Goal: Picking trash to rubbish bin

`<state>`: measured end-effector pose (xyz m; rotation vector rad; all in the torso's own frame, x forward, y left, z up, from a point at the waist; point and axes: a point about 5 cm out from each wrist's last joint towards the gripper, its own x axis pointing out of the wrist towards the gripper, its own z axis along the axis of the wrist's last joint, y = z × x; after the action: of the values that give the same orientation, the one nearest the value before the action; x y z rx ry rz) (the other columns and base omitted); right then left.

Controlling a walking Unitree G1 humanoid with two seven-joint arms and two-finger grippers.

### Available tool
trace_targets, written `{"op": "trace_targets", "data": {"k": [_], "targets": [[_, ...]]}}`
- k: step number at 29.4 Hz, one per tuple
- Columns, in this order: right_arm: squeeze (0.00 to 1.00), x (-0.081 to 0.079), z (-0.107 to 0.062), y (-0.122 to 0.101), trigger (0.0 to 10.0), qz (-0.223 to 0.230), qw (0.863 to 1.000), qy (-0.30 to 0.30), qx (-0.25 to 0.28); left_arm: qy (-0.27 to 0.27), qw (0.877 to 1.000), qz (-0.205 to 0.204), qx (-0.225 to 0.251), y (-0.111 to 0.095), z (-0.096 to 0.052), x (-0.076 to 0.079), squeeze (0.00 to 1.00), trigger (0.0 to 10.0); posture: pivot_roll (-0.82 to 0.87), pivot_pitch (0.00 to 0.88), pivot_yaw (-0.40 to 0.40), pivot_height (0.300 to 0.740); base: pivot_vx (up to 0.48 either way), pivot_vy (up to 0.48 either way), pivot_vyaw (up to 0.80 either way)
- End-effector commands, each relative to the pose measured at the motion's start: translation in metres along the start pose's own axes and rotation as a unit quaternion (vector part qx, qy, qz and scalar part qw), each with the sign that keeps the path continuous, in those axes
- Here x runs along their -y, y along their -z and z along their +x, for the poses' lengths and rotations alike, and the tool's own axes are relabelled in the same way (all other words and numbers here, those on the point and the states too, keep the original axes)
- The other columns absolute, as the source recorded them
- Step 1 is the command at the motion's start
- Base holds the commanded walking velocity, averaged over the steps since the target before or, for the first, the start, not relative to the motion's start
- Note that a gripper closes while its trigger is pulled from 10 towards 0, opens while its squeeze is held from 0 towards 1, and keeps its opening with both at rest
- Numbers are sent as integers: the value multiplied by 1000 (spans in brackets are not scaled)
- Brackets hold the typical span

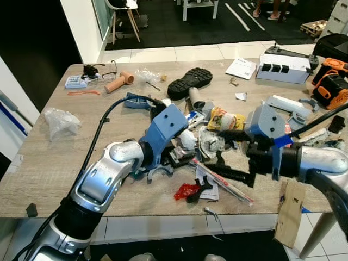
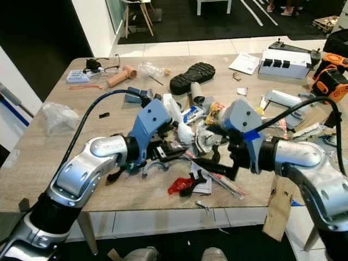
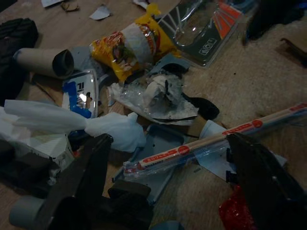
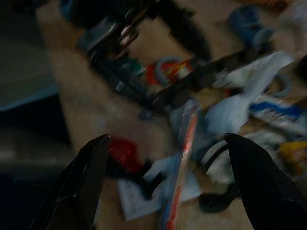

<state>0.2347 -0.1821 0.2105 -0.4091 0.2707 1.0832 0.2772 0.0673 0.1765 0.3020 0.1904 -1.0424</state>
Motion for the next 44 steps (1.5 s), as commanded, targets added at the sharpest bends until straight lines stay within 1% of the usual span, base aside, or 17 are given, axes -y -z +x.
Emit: {"op": "trace_targets", "data": {"k": [1,3,6,11,12,13,14,15,16,21,24,26,32,35,37,41,44], "targets": [[0,-7,3,-1,10000,-4,1000,-23,-5,14,1000,-1,-4,2,-2,4,1000,10000,-122,8,21,740,0,0,0],[0,-14,3,2,10000,-6,999,-34,-24,16,1000,3,-10,5,-4,2,1000,10000,-137,24,24,740,0,0,0],[0,-16,2,3,10000,-6,999,-34,-32,12,1000,8,-17,8,-4,2,1000,10000,-138,24,24,740,0,0,0],[0,-25,-2,7,10000,-1,999,-21,-47,2,999,23,-39,14,-6,5,1000,10000,-139,42,43,740,0,0,0],[0,-24,-3,11,10000,4,999,-7,-47,-4,998,23,-50,18,-4,6,1000,10000,-123,42,57,740,0,0,0],[0,-21,-2,15,10000,14,999,15,-39,-13,998,14,-59,24,-2,6,169,10000,-132,46,72,740,0,0,0],[0,-20,-1,17,10000,22,999,31,-34,-19,998,8,-64,28,-1,6,169,10000,-136,45,76,740,0,0,0],[0,-20,-1,17,10000,22,999,31,-34,-19,998,8,-64,28,-1,6,169,10000,-136,45,76,740,0,0,0],[0,-21,-1,17,10000,31,998,47,-25,-23,997,-5,-67,32,-1,8,0,10000,-142,51,82,740,0,0,0],[0,-26,-3,19,10000,39,998,50,-28,-24,997,-9,-68,38,1,6,0,10000,-158,55,83,740,0,0,0],[0,-27,-7,23,10000,43,997,58,-38,-29,998,-3,-57,36,10,0,0,10000,-167,54,99,740,0,0,0],[0,-27,-7,23,10000,43,997,60,-38,-29,998,-2,-53,35,11,0,0,10000,-167,54,99,740,0,0,0],[0,-33,-6,22,10000,50,996,66,-31,-46,999,-7,-25,27,26,0,0,10000,-182,67,112,740,0,0,0],[0,-38,-7,25,10000,55,996,65,-35,-36,999,-14,-27,29,35,8,0,10000,-198,77,121,740,0,0,0],[0,-40,-8,25,10000,57,995,67,-36,-29,999,-15,-25,29,38,11,0,10000,-204,79,124,740,0,0,0],[0,-41,-11,25,10000,61,995,76,-37,-10,999,6,-37,38,45,22,0,10000,-211,81,127,740,0,0,0],[0,-41,-12,25,10000,61,994,79,-37,-6,999,12,-46,42,47,25,0,10000,-214,84,128,740,0,0,0]]}}
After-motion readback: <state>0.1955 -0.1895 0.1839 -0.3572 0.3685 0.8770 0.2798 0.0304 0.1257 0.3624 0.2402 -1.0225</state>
